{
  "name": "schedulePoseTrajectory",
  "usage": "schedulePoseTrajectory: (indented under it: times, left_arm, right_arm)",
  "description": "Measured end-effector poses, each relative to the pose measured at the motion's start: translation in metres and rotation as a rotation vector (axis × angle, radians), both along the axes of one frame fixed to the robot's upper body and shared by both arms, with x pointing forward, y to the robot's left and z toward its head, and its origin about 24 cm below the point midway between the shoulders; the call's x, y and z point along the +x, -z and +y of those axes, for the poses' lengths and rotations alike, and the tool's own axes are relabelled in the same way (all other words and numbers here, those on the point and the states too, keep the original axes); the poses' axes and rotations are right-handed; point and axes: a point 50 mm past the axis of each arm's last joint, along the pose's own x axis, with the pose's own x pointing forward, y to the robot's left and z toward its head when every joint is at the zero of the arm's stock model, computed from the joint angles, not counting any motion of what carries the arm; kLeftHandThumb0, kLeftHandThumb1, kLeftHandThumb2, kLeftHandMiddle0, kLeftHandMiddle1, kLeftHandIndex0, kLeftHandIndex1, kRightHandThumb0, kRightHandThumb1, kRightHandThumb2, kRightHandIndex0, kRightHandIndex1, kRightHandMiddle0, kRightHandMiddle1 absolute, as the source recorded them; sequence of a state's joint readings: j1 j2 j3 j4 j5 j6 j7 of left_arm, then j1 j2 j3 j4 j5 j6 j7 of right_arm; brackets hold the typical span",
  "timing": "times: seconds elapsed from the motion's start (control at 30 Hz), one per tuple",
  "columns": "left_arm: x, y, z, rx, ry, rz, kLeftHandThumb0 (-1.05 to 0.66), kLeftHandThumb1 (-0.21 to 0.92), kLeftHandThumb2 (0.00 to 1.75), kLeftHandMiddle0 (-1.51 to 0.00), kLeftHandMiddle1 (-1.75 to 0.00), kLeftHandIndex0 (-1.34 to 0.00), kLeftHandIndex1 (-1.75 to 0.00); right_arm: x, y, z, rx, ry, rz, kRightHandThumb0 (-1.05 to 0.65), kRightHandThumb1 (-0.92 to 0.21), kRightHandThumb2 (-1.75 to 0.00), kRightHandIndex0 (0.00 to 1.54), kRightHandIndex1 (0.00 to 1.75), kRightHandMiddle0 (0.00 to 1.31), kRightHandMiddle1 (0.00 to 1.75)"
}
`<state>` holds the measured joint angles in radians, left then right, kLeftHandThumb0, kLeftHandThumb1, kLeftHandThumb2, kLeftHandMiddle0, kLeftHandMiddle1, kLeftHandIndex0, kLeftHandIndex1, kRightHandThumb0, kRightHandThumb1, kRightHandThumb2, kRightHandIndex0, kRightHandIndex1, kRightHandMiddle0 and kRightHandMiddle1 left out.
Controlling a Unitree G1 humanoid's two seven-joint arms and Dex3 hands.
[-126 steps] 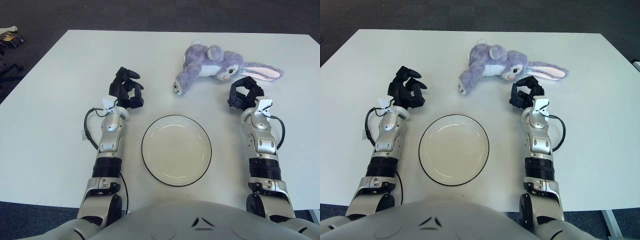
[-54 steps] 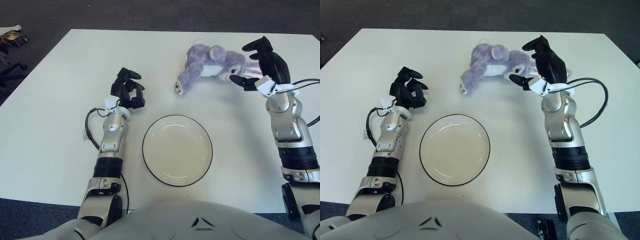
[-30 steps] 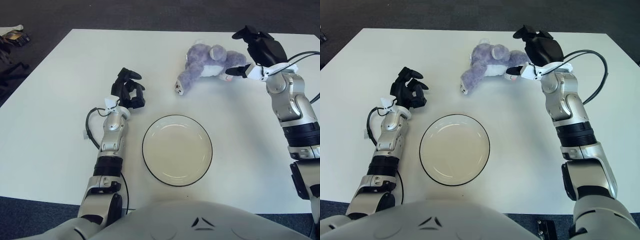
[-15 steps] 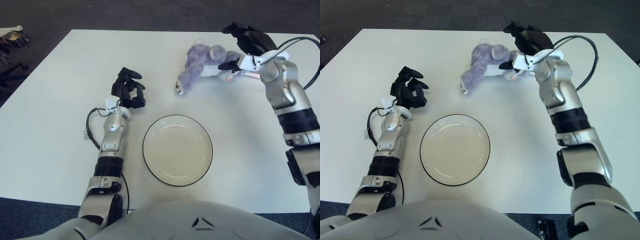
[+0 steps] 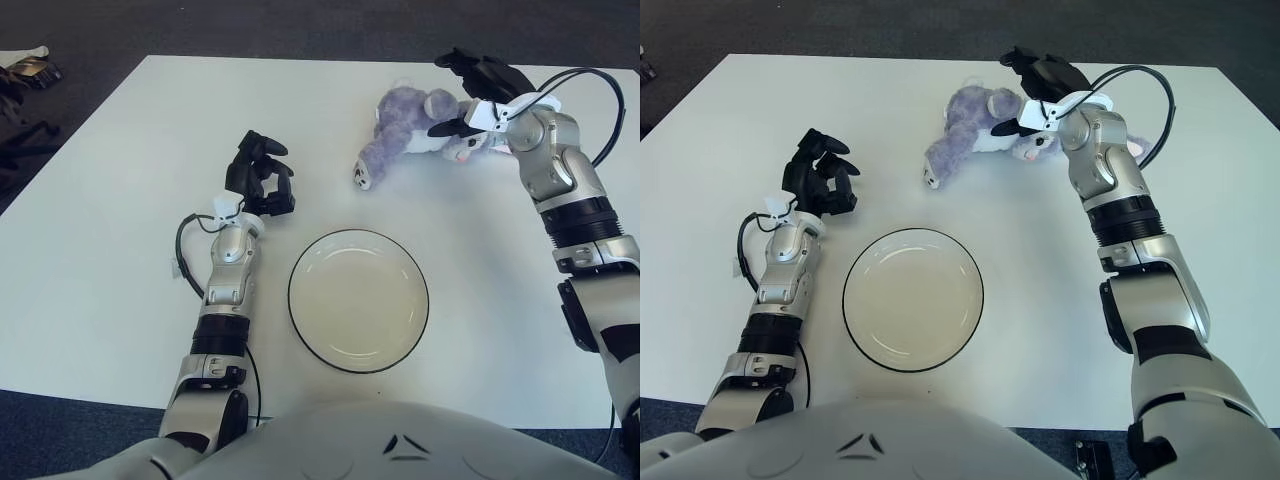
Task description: Put the doll into the plate.
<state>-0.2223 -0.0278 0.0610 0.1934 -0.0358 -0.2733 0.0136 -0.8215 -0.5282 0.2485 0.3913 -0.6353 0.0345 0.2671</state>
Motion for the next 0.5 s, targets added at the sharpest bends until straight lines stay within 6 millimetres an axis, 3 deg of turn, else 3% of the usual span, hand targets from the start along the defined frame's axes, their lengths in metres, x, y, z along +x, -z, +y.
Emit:
schedulePoseTrajectory:
  times: [0.17,0.5]
  left_arm:
    - [-0.001,0.000,0.000,0.007,-0.001,0.000,-0.01,0.35,1.29,-0.48,-1.75,-0.47,-1.75]
    - [-0.001,0.000,-0.002,0.005,0.004,-0.005,-0.01,0.35,1.29,-0.48,-1.75,-0.46,-1.75]
  right_arm:
    - [0.004,-0.004,0.004,-0.004,0.006,0.013,-1.05,-0.86,-0.15,0.07,0.33,0.00,0.41]
    - [0.019,0.001,0.010,-0.045,0.026,0.036,-1.05,-0.87,-0.14,0.13,0.35,0.00,0.61]
